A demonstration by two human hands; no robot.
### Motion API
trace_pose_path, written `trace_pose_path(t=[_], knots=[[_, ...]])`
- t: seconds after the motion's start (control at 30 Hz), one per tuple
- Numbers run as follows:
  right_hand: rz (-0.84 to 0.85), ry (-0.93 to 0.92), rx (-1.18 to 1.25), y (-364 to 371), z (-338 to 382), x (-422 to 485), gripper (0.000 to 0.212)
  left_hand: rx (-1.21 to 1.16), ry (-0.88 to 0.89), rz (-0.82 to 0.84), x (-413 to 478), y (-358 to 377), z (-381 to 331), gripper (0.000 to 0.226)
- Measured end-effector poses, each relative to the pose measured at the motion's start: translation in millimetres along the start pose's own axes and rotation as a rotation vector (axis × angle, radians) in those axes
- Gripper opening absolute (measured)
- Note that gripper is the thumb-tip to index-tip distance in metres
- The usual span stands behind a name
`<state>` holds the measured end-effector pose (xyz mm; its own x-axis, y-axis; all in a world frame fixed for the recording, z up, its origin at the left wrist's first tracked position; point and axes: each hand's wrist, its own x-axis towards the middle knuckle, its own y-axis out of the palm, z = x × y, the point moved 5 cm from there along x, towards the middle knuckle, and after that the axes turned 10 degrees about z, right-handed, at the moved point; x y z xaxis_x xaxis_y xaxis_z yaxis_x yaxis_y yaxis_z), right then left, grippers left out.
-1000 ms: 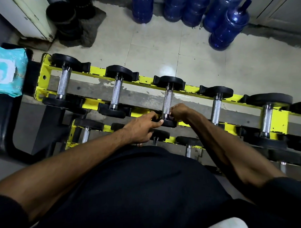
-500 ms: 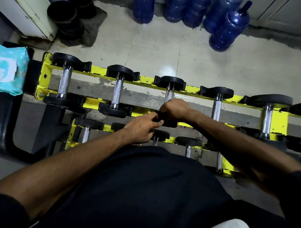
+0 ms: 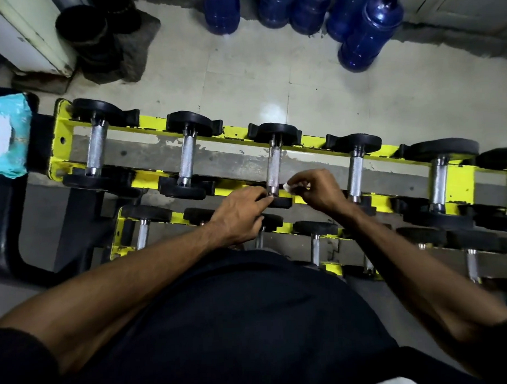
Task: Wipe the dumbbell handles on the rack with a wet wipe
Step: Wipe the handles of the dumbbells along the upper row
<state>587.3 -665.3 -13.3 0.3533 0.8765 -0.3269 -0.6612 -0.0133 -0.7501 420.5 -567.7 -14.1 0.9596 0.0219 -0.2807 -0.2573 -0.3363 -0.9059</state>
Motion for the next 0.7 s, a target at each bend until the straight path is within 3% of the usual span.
trace_pose_path(t=[0.2, 0.3, 0.5, 0.7], knots=[[-0.323, 0.274, 0.414, -20, -46, -50, 0.026, -0.024, 0.116, 0.003, 36, 0, -48, 0.051], [-0.366, 0.386, 0.395, -39, -76, -69, 0.023, -0.025, 0.152, 0.048, 54, 3, -72, 0.053], [-0.11, 0.485, 0.185, -69, -131, -86, 0.025, -0.072, 0.121, 0.138, 88, 12, -111, 0.063], [0.152, 0.176, 0.011, -70, -143, -66, 0.014, -0.172, -0.044, 0.244, 108, 28, -141, 0.075]])
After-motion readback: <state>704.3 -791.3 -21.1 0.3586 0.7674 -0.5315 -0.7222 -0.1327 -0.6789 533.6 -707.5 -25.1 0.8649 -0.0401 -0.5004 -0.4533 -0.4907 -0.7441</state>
